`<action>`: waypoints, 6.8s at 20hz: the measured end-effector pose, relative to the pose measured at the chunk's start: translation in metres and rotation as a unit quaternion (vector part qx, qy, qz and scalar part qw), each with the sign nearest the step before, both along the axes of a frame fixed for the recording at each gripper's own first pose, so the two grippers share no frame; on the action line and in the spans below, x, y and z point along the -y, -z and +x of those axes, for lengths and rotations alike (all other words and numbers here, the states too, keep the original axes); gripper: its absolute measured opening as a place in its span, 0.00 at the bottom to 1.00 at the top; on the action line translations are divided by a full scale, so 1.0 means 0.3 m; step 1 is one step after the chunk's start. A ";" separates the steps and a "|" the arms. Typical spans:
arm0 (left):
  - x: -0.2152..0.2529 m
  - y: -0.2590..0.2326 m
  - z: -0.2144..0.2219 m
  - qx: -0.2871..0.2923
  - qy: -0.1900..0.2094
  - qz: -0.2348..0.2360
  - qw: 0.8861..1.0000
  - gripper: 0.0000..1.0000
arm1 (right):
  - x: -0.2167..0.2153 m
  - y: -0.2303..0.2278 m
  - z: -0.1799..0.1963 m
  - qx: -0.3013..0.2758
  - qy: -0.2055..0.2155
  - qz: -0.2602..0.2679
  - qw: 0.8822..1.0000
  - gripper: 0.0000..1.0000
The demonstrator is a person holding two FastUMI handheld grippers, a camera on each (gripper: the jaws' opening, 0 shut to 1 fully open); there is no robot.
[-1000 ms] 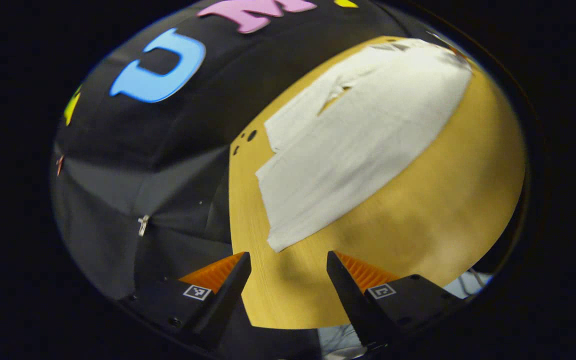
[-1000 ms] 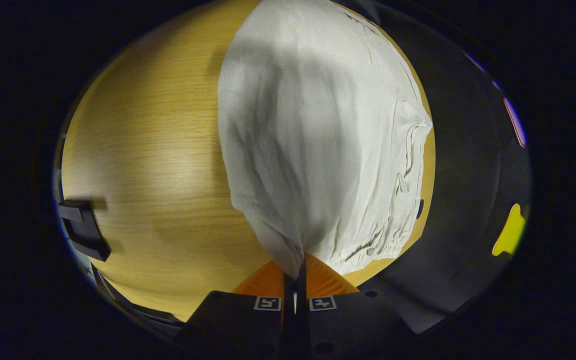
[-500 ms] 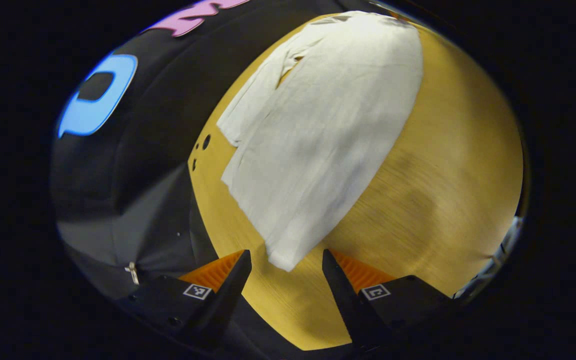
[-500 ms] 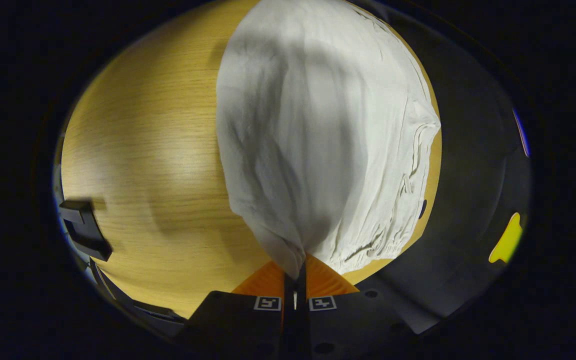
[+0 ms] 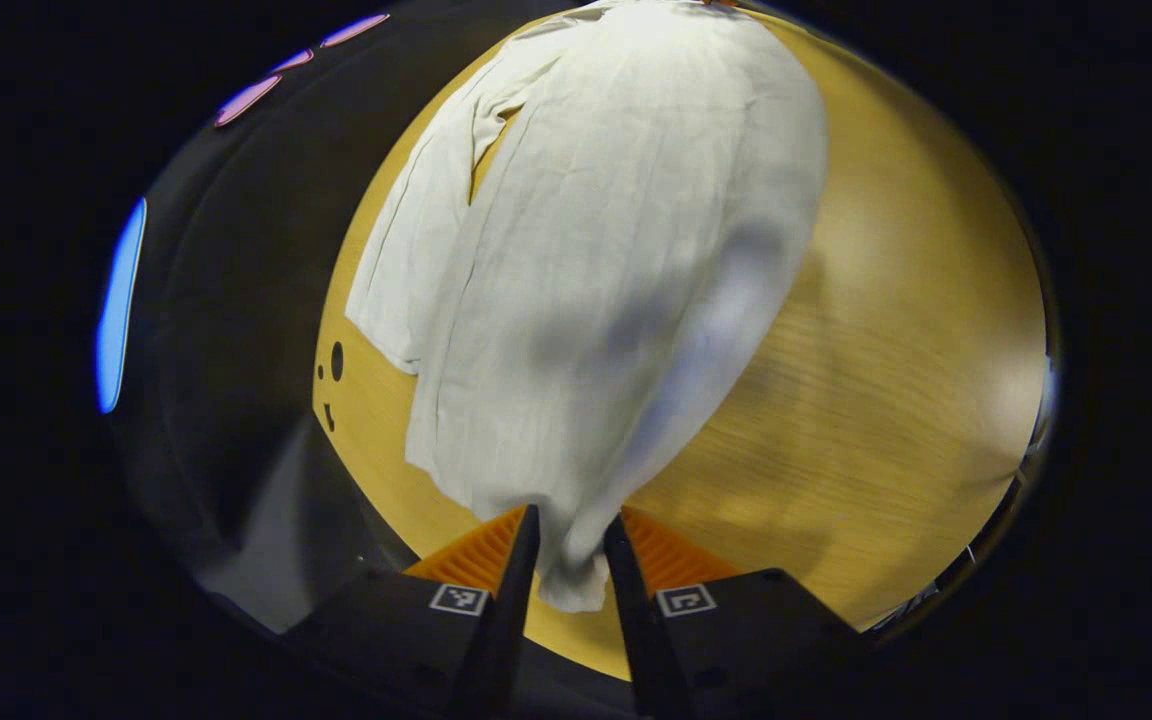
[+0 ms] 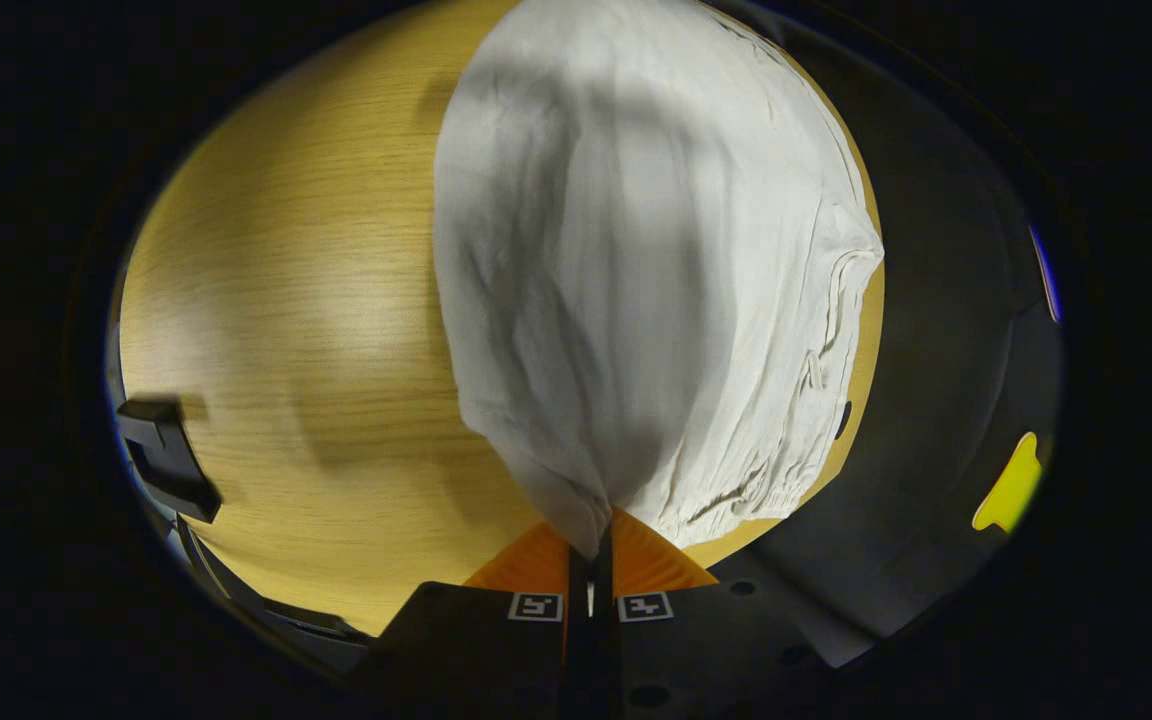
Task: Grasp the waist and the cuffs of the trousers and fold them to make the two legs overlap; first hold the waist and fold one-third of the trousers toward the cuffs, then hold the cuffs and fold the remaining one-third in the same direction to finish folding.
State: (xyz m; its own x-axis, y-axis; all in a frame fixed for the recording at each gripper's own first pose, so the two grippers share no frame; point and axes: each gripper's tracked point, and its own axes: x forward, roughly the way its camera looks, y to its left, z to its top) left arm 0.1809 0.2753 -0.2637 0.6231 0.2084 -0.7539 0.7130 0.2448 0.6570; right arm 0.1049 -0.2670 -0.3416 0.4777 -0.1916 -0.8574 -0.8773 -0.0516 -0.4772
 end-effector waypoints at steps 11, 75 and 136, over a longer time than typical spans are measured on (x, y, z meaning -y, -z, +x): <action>0.020 0.004 -0.065 0.070 -0.074 -0.018 0.995 0.05 | 0.030 -0.010 0.011 0.024 0.017 0.029 0.999 0.05; 0.396 -0.828 0.320 0.429 -0.275 -0.556 0.657 0.98 | 0.232 -0.240 0.683 0.341 0.624 0.585 0.390 0.99; 0.153 -0.543 -0.334 0.317 -0.365 -0.556 0.676 0.96 | -1.006 -0.633 0.574 0.249 0.466 0.618 0.582 0.15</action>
State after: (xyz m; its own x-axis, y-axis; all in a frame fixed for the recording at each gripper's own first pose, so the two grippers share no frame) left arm 0.0806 0.2294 -0.1007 0.9317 0.1589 -0.3266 -0.2031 0.9734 -0.1059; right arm 0.2771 0.0349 -0.1518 0.9081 0.0487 -0.4158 0.0145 0.9889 0.1477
